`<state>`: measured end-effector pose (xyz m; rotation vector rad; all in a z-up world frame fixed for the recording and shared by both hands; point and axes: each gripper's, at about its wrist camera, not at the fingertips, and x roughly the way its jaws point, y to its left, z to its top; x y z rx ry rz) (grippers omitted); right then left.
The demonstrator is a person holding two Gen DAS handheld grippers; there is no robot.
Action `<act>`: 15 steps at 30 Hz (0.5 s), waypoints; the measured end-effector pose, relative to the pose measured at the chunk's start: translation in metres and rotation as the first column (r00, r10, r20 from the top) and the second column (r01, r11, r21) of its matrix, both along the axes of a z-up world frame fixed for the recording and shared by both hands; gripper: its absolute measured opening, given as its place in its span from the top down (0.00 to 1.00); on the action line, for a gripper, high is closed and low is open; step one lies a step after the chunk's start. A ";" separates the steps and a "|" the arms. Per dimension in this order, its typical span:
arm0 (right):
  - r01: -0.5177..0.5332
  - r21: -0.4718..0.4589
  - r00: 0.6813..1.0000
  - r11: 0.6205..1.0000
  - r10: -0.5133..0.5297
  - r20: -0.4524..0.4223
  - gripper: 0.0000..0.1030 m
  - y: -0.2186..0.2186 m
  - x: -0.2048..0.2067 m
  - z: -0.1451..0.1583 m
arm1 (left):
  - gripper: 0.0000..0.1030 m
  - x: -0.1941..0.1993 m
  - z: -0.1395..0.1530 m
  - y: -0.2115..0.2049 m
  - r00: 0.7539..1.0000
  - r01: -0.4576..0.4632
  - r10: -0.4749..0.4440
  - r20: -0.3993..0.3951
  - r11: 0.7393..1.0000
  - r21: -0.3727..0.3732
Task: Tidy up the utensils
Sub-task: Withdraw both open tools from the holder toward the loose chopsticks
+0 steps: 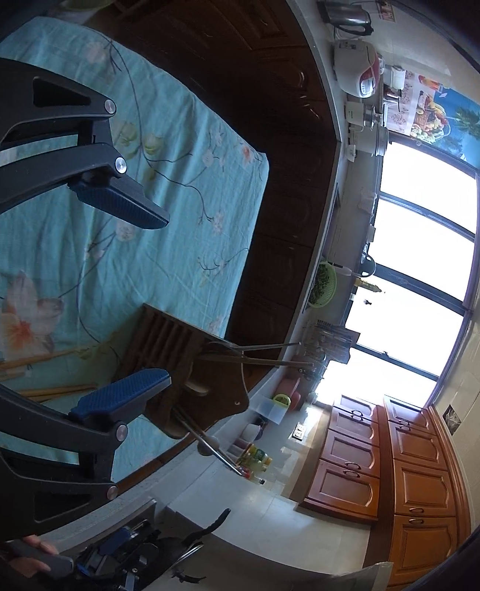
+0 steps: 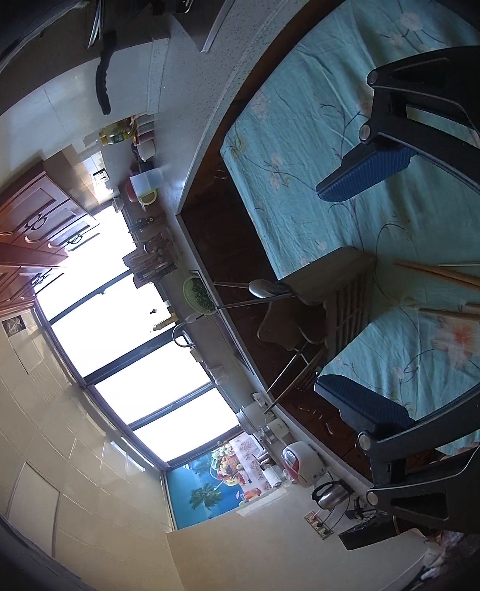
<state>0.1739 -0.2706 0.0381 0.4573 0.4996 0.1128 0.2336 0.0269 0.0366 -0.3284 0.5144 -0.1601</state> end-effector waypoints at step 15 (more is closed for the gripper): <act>-0.015 -0.013 0.991 1.000 0.013 -0.130 0.06 0.006 -0.065 -0.050 | 0.24 -0.083 -0.015 0.008 0.987 0.011 -0.011 -0.159 1.000 -0.003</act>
